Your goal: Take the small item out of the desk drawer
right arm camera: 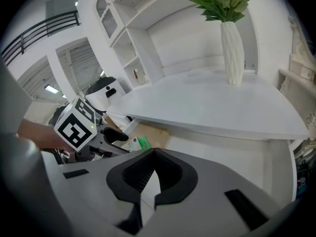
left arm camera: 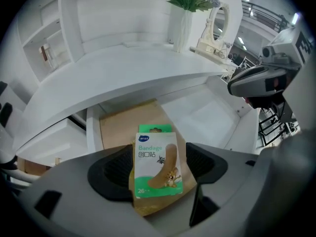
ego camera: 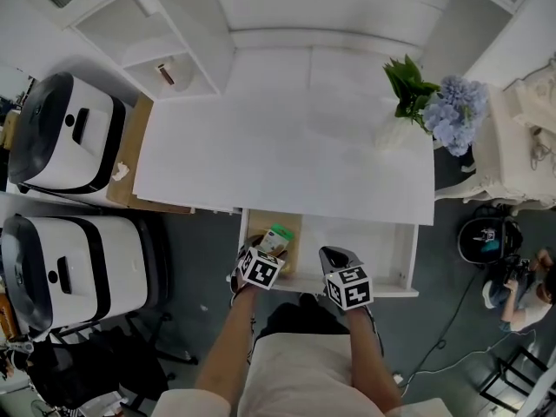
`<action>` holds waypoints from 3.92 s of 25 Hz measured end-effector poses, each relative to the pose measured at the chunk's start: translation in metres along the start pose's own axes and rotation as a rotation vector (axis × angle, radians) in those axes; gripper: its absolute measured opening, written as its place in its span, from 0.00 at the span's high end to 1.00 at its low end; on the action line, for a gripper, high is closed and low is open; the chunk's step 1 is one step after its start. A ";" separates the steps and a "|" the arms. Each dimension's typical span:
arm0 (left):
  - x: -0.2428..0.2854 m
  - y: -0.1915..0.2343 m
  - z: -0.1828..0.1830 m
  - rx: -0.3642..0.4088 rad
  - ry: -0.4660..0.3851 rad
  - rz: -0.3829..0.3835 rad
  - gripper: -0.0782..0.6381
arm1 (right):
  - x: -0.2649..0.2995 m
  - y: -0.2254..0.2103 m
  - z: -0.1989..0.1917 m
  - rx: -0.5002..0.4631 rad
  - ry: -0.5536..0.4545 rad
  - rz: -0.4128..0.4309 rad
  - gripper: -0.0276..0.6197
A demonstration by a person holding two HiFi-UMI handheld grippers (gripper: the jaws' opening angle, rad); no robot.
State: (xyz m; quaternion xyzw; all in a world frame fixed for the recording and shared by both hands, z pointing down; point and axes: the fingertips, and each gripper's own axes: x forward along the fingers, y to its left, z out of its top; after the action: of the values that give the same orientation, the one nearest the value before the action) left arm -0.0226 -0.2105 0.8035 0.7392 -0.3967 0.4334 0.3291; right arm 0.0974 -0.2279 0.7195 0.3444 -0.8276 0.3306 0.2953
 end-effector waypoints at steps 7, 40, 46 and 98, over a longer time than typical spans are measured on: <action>0.017 0.004 -0.008 0.015 0.057 0.019 0.39 | -0.006 -0.016 -0.010 0.025 0.010 -0.022 0.92; 0.020 0.005 -0.013 0.047 0.060 0.026 0.39 | -0.016 -0.012 -0.023 0.020 0.005 -0.026 0.92; 0.004 -0.001 0.007 0.073 -0.017 0.033 0.39 | -0.023 -0.011 -0.021 0.017 -0.014 -0.034 0.92; -0.169 -0.024 0.050 -0.063 -0.535 0.179 0.39 | -0.042 0.055 0.029 -0.012 -0.176 -0.020 0.92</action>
State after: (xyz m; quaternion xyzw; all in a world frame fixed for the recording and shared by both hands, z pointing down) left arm -0.0348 -0.1899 0.6273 0.7788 -0.5464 0.2376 0.1962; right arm 0.0722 -0.2042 0.6528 0.3788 -0.8488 0.2909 0.2269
